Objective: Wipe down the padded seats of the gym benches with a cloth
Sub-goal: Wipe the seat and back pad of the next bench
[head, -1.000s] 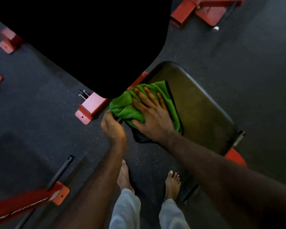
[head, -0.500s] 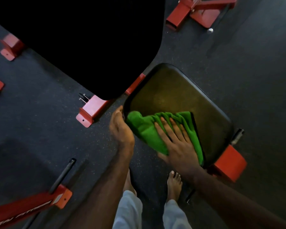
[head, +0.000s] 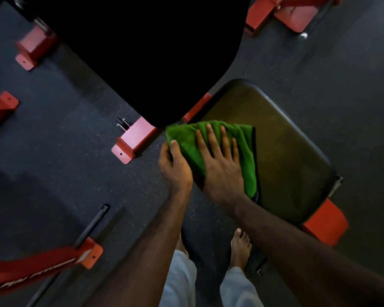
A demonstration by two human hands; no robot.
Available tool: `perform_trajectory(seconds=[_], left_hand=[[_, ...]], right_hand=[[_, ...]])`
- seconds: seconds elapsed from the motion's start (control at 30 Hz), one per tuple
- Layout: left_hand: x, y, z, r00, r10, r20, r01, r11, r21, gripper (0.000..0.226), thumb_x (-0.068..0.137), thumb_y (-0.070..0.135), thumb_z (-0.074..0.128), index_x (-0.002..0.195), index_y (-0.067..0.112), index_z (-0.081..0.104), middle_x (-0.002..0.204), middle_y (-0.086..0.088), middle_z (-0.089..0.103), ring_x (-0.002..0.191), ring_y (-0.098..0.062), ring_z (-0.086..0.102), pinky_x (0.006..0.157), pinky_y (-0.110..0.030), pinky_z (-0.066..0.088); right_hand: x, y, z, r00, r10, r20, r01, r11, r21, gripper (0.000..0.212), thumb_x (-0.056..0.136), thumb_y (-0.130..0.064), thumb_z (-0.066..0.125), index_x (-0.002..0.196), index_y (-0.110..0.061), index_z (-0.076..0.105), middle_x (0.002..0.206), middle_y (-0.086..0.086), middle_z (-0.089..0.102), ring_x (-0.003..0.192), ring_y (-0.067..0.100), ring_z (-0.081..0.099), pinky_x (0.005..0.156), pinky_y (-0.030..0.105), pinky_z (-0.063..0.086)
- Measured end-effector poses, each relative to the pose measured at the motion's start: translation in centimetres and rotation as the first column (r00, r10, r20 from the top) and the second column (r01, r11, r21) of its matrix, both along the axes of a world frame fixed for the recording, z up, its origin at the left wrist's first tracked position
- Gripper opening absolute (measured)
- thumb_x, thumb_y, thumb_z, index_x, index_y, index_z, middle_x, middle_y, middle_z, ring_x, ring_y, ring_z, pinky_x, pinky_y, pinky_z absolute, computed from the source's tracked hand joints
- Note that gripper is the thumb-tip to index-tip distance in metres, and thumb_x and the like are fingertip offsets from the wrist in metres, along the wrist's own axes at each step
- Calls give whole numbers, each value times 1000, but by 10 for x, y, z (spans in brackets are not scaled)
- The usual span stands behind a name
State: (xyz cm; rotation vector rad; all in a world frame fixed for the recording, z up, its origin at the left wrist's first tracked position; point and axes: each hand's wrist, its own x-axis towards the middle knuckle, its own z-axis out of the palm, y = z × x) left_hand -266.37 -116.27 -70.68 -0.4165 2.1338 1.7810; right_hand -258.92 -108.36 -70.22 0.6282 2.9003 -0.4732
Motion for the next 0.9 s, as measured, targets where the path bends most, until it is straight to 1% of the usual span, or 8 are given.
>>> perform_trajectory(seconds=[0.07, 0.17, 0.3, 0.47, 0.6, 0.7, 0.8, 0.9], left_hand=[[-3, -4, -5, 1000, 31, -6, -31, 1000, -1, 25, 100, 41, 48, 116, 35, 67, 111, 8, 71, 103, -9, 67, 88, -32, 56], [-6, -8, -13, 998, 65, -15, -65, 998, -4, 32, 107, 28, 50, 131, 13, 64, 112, 3, 71, 100, -3, 67, 83, -22, 55], [-2, 1, -8, 999, 22, -40, -23, 1000, -20, 29, 105, 28, 53, 127, 14, 65, 110, 12, 68, 92, 13, 63, 79, -11, 50], [5, 19, 2, 984, -89, -155, 79, 995, -66, 51, 94, 35, 54, 136, 7, 61, 130, -11, 62, 113, -13, 60, 86, -8, 47], [13, 31, 5, 938, -220, -267, 160, 960, -230, 51, 93, 28, 61, 140, 10, 58, 137, -4, 52, 117, -5, 49, 89, 1, 35], [10, 31, 3, 939, -235, -252, 171, 953, -251, 52, 93, 29, 61, 142, 14, 56, 136, 4, 48, 125, -9, 46, 92, -3, 34], [6, 28, 1, 951, -172, -257, 119, 971, -208, 48, 97, 32, 53, 139, 10, 60, 132, 5, 53, 119, -7, 52, 93, -3, 37], [-3, 21, 0, 958, -131, -253, 100, 986, -130, 35, 102, 40, 46, 130, 25, 61, 122, 4, 64, 111, -4, 59, 96, -26, 49]], right_hand=[[-21, -2, 3, 1000, 24, -4, -24, 999, -40, 98, 87, -52, 55, 166, -22, 5, 173, 8, -5, 158, 37, -10, 128, 56, 1], [-14, 3, -3, 997, 71, -41, -72, 997, -19, 101, 86, -54, 66, 165, -22, 13, 173, 7, 3, 159, 34, -4, 128, 52, 2], [38, 17, -5, 993, 98, -65, -96, 995, 39, 98, 85, -57, 65, 165, -24, 19, 172, 3, 14, 159, 29, 11, 128, 50, 14], [120, 34, -2, 999, 42, -16, -42, 998, 48, 98, 83, -58, 68, 164, -26, 23, 172, 1, 16, 158, 27, 18, 125, 54, 22], [150, 36, 5, 1000, -18, 6, 18, 998, 58, 102, 80, -54, 74, 163, -24, 25, 172, 2, 16, 158, 29, 17, 125, 57, 22], [113, 26, 4, 998, -48, 50, 45, 997, 59, 108, 80, -58, 72, 165, -24, 15, 173, 4, 7, 160, 32, 4, 127, 55, 10], [54, 16, 0, 999, -20, 27, 19, 999, 39, 108, 84, -62, 67, 166, -23, 7, 174, 7, 1, 159, 34, -4, 127, 53, 2], [4, 7, 1, 1000, -8, -8, 7, 999, -43, 109, 87, -60, 66, 166, -20, 1, 173, 9, -7, 158, 35, -10, 128, 54, 0]])
